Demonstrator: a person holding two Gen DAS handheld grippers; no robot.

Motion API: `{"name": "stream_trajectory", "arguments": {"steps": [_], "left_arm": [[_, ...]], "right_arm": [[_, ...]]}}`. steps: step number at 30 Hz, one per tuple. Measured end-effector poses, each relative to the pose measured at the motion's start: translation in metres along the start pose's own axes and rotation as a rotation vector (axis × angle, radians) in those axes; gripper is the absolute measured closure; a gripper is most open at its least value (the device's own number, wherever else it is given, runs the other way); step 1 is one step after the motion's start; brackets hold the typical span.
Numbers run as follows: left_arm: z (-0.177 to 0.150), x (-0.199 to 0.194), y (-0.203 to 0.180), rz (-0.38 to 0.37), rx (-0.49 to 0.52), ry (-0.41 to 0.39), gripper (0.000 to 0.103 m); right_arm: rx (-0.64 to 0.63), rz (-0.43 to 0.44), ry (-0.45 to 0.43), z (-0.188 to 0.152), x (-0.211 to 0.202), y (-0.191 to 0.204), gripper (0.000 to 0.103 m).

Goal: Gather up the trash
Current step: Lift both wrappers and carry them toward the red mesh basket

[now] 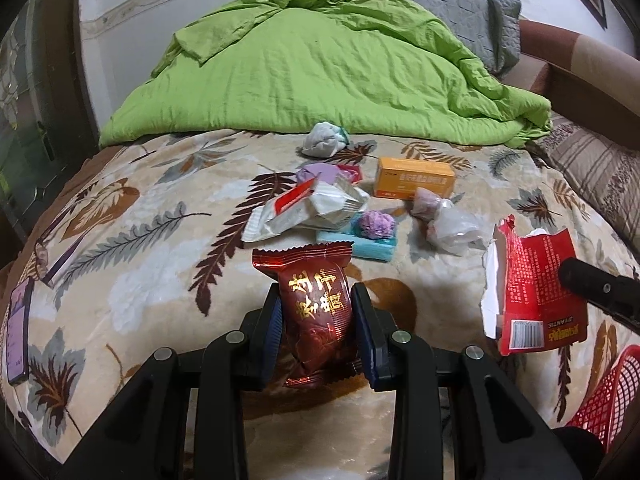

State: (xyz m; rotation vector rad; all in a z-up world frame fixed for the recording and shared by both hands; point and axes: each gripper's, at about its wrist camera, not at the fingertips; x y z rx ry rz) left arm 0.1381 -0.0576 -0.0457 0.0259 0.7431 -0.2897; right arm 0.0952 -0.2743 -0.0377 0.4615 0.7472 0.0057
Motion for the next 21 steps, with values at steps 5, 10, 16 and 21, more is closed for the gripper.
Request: {"name": "stream_trajectory", "arguments": {"steps": [5, 10, 16, 21], "left_arm": [[0.0, -0.004, -0.007, -0.022, 0.018, -0.009, 0.071], [-0.001, -0.007, -0.01, -0.021, 0.023, -0.016, 0.071], [-0.001, -0.01, -0.013, -0.011, 0.035, -0.028, 0.071], [-0.001, -0.014, -0.016, -0.024, 0.041, -0.038, 0.071]], "right_arm": [[-0.018, -0.022, -0.043, 0.003, -0.023, -0.004, 0.083], [-0.017, -0.023, -0.045, 0.0, -0.03, -0.005, 0.083], [-0.025, -0.017, -0.041, -0.002, -0.03, -0.002, 0.083], [-0.019, -0.019, -0.048, -0.001, -0.034, -0.004, 0.083]]}}
Point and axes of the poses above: each gripper's, at about its wrist camera, not at the fingertips, and x roughly the way its jaws point, y to its left, z to its top, and after that the axes turned 7 degrees about -z, right-handed
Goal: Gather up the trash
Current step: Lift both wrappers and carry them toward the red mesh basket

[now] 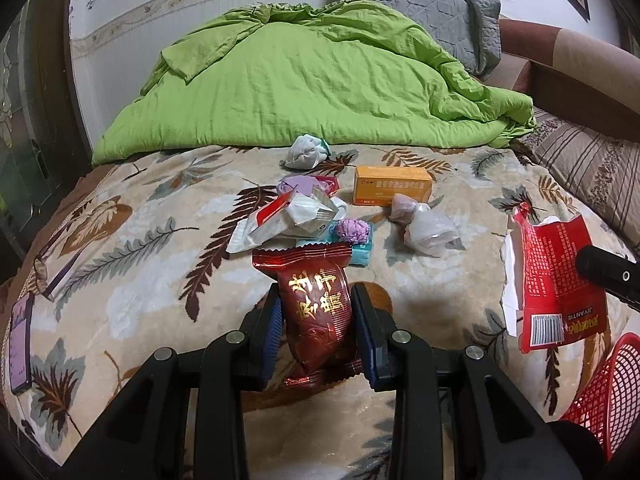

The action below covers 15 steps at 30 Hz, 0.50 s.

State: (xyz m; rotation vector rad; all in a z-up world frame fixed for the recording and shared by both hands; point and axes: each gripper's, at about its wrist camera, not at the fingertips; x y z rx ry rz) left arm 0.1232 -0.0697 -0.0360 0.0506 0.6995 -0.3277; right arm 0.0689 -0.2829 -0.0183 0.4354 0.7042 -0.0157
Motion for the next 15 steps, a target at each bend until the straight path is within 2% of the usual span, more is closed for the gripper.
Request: {"name": "stream_trajectory", "arguments": {"steps": [5, 12, 15], "left_arm": [[0.004, -0.009, 0.01, -0.068, -0.048, -0.029, 0.071], [0.005, -0.003, 0.025, -0.11, -0.121, -0.003, 0.071], [0.005, -0.004, 0.025, -0.155, -0.133, -0.002, 0.071]], "right_arm": [[0.004, -0.002, -0.003, 0.0, -0.004, -0.002, 0.083], [0.004, -0.002, -0.012, -0.001, -0.007, -0.003, 0.083], [0.011, -0.009, -0.024, 0.002, -0.012, -0.008, 0.083]]}}
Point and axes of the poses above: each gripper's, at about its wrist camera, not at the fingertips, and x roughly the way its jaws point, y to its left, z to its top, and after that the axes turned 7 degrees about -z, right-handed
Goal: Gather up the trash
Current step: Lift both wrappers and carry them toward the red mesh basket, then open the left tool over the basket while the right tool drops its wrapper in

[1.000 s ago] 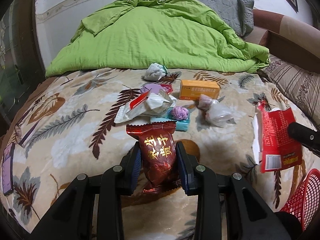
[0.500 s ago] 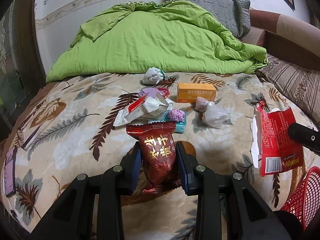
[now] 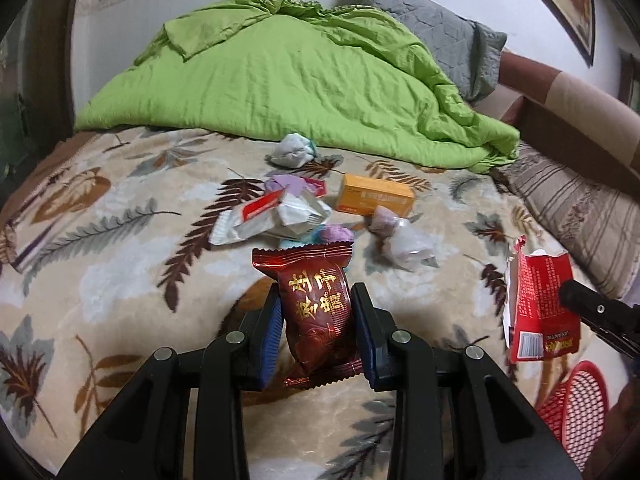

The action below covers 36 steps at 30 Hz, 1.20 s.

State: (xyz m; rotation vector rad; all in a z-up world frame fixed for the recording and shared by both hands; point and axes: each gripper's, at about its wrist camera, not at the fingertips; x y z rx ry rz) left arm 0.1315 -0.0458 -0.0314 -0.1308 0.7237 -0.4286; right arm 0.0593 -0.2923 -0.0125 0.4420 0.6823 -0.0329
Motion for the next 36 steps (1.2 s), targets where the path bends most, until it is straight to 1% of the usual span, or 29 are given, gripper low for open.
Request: {"name": "stream_trajectory", "arguments": {"steps": [4, 7, 9, 10, 13, 14, 17, 19, 22, 25, 26, 27, 28, 29, 31, 33, 36], "left_arm": [[-0.001, 0.0, -0.014, -0.071, 0.025, 0.022, 0.071], [-0.004, -0.003, -0.039, -0.136, 0.081, 0.044, 0.071], [-0.006, -0.006, -0.06, -0.184, 0.12, 0.06, 0.071], [-0.007, -0.008, -0.073, -0.221, 0.139, 0.073, 0.071], [-0.013, -0.014, -0.114, -0.315, 0.204, 0.109, 0.071], [-0.015, -0.016, -0.127, -0.347, 0.225, 0.123, 0.071], [-0.026, -0.021, -0.174, -0.471, 0.285, 0.186, 0.071], [-0.035, -0.021, -0.202, -0.536, 0.325, 0.233, 0.071], [-0.052, -0.02, -0.244, -0.607, 0.387, 0.288, 0.071], [-0.069, -0.013, -0.276, -0.672, 0.412, 0.374, 0.07], [-0.074, -0.011, -0.285, -0.682, 0.418, 0.394, 0.069], [-0.078, -0.007, -0.293, -0.68, 0.429, 0.406, 0.059], [-0.082, -0.005, -0.296, -0.67, 0.44, 0.415, 0.049], [-0.085, -0.003, -0.298, -0.665, 0.442, 0.421, 0.047], [-0.087, -0.001, -0.295, -0.667, 0.436, 0.426, 0.047], [-0.086, -0.002, -0.29, -0.653, 0.427, 0.417, 0.047], [-0.075, -0.003, -0.276, -0.618, 0.394, 0.386, 0.047]], "right_arm": [[-0.007, -0.021, -0.013, 0.0, -0.017, -0.011, 0.083], [-0.009, -0.049, -0.022, -0.003, -0.038, -0.026, 0.083], [-0.01, -0.09, -0.035, -0.007, -0.058, -0.041, 0.083], [-0.011, -0.112, -0.04, -0.009, -0.067, -0.048, 0.083], [-0.01, -0.195, -0.05, -0.015, -0.098, -0.075, 0.083], [-0.01, -0.234, -0.054, -0.017, -0.111, -0.086, 0.083], [-0.007, -0.336, -0.061, -0.026, -0.144, -0.113, 0.083], [0.015, -0.399, -0.057, -0.035, -0.164, -0.133, 0.083], [0.042, -0.455, -0.04, -0.049, -0.181, -0.153, 0.082], [0.071, -0.488, -0.02, -0.061, -0.191, -0.167, 0.081], [0.073, -0.502, -0.019, -0.064, -0.193, -0.171, 0.075], [0.074, -0.519, -0.01, -0.067, -0.193, -0.175, 0.068], [0.082, -0.534, -0.003, -0.069, -0.194, -0.179, 0.052], [0.093, -0.547, -0.006, -0.071, -0.197, -0.183, 0.041], [0.106, -0.553, -0.029, -0.071, -0.201, -0.186, 0.041], [0.108, -0.542, -0.047, -0.067, -0.201, -0.185, 0.041], [0.093, -0.497, -0.062, -0.059, -0.192, -0.174, 0.041]]}}
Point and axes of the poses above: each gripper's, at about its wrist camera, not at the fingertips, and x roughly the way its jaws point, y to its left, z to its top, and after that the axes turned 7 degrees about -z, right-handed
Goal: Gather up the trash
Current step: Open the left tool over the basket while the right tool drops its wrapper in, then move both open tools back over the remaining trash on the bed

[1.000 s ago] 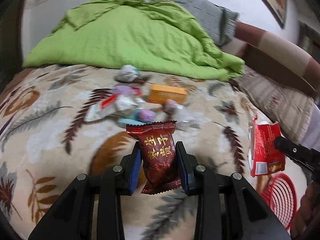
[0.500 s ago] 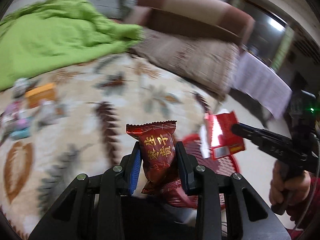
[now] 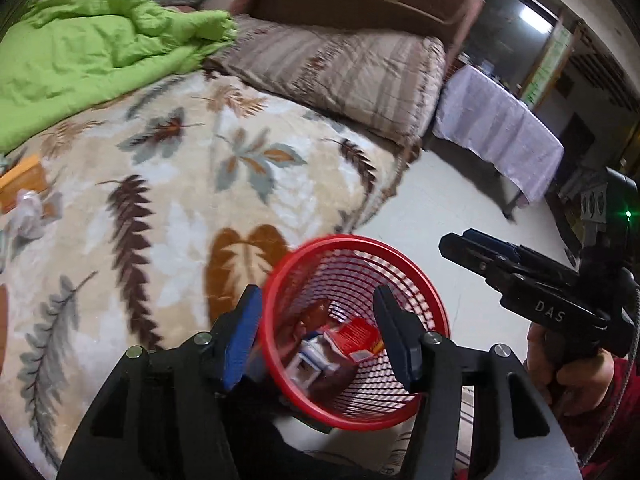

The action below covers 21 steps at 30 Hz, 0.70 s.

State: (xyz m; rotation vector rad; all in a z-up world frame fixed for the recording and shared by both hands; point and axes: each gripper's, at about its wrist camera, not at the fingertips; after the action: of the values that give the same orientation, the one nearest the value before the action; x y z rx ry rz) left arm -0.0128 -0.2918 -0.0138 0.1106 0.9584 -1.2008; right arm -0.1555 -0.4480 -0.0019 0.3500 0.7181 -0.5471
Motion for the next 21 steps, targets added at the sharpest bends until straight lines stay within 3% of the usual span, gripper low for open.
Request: {"name": "stream_trajectory", "arguments": {"steps": [11, 21], "left_arm": [[-0.01, -0.07, 0.083, 0.356, -0.116, -0.132, 0.046], [-0.025, -0.12, 0.154, 0.468, -0.29, -0.207, 0.046]], "right_arm": [[-0.086, 0.207, 0.05, 0.016, 0.028, 0.09, 0.041], [-0.186, 0.328, 0.116, 0.024, 0.053, 0.168, 0.041]]}}
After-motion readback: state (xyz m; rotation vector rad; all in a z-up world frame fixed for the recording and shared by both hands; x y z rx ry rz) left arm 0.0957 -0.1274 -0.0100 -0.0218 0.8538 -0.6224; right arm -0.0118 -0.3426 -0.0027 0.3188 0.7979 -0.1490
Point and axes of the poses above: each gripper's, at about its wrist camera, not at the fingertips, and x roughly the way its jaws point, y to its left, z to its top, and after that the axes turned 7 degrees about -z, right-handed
